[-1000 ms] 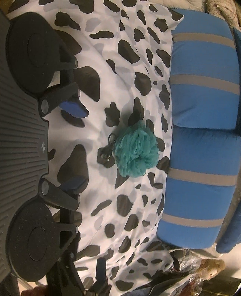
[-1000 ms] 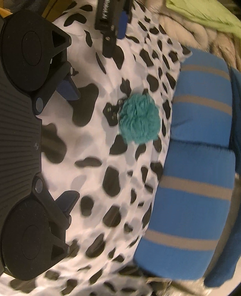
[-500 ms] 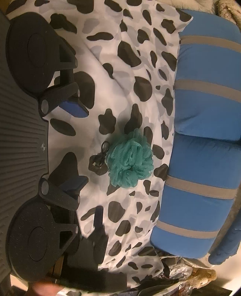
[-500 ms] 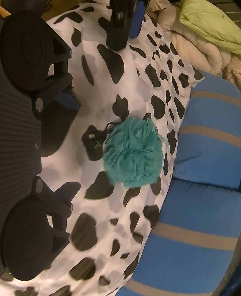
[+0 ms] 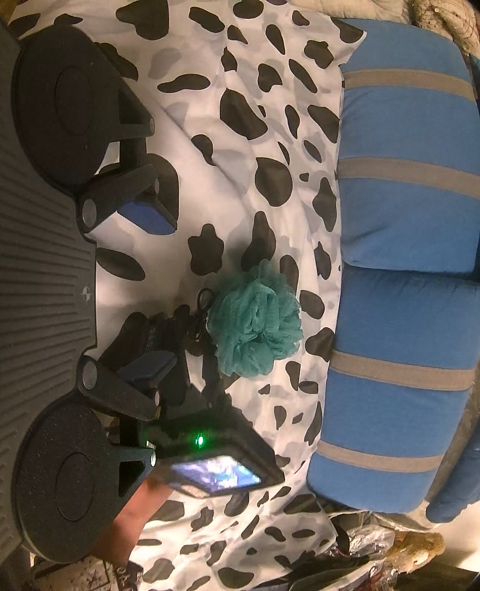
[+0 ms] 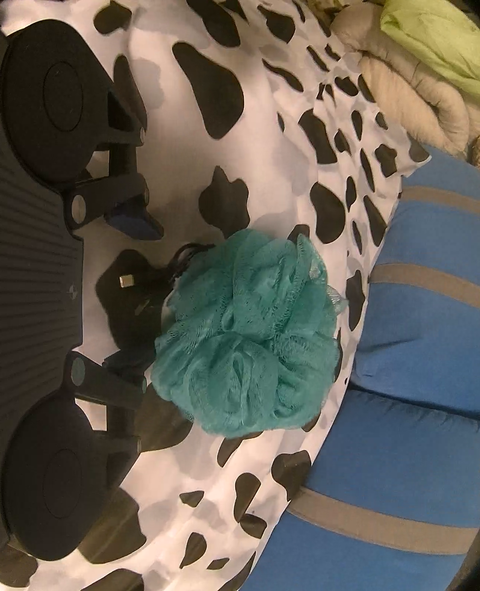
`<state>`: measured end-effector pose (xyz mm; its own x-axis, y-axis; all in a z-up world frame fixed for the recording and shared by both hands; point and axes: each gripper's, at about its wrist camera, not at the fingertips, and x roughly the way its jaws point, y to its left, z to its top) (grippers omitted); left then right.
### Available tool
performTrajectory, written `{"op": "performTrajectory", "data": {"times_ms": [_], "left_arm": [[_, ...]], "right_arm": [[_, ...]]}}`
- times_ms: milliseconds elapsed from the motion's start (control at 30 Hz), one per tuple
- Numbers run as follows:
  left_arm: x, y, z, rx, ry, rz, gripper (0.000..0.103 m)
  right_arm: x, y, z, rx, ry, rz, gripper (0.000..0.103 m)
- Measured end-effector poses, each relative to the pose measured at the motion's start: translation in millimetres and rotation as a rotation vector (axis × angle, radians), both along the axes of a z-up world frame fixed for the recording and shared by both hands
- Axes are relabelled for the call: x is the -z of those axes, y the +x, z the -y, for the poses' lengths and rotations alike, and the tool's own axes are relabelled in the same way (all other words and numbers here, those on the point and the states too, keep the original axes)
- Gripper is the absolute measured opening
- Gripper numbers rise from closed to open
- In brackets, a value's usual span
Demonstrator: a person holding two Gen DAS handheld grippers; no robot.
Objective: Organize soft objects
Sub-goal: 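Lower the right gripper onto the black USB cable and close on it, then close the left gripper on the teal loofah while the right holds the cable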
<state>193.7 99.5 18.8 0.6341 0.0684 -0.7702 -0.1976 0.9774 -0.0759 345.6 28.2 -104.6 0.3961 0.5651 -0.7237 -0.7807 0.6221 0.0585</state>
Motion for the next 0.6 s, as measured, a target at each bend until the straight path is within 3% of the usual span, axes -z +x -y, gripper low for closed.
{"op": "performTrajectory", "data": {"times_ms": [100, 133, 333, 600], "left_arm": [[-1, -1, -3, -0.021, -0.002, 0.008, 0.069], [-2, -2, -4, -0.033, 0.002, 0.015, 0.069], [-2, -1, -11, -0.092, -0.009, 0.036, 0.069], [1, 3, 0, -0.101, 0.052, 0.086, 0.069]], "right_arm": [[3, 2, -6, -0.003, -0.005, -0.003, 0.046], [3, 2, -7, -0.005, -0.009, -0.006, 0.035], [-1, -6, -3, -0.032, -0.024, -0.036, 0.031], [-16, -29, 23, -0.084, -0.047, -0.026, 0.03]]}}
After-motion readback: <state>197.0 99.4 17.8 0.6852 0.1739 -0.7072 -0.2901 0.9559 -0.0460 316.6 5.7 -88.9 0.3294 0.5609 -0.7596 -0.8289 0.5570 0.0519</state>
